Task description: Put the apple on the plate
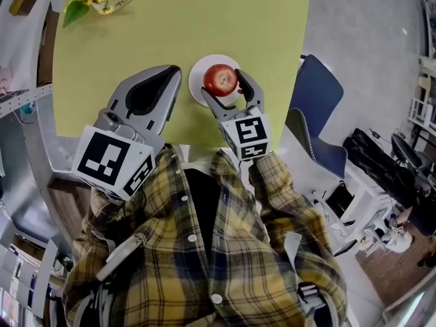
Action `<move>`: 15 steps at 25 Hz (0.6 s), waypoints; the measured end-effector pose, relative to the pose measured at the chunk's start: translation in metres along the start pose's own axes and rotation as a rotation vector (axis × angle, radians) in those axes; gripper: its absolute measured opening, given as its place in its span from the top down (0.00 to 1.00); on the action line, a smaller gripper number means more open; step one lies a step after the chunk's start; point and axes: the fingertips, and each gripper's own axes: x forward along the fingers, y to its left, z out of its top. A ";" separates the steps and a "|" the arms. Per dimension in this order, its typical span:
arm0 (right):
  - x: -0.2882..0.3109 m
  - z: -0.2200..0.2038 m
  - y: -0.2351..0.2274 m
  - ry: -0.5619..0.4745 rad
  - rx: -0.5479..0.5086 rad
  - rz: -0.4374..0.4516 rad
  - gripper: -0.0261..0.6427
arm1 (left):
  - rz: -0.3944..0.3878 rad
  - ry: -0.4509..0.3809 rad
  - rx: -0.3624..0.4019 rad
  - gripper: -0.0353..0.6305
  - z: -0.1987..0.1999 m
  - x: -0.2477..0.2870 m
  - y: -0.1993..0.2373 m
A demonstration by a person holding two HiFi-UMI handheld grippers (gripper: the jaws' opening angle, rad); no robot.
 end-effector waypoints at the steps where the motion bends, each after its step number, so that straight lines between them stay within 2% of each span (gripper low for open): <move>1: 0.002 -0.004 -0.002 0.005 -0.003 -0.012 0.41 | -0.004 0.004 -0.001 0.94 -0.001 0.002 0.001; 6: 0.015 -0.021 -0.006 0.039 -0.006 -0.022 0.41 | -0.024 0.022 -0.008 0.94 -0.002 0.009 0.006; 11: 0.023 -0.030 -0.005 0.053 -0.109 -0.036 0.41 | -0.045 0.033 -0.004 0.94 0.001 0.018 0.008; 15: 0.022 -0.034 -0.003 0.090 -0.109 -0.036 0.41 | -0.053 0.027 0.000 0.94 0.007 0.019 0.011</move>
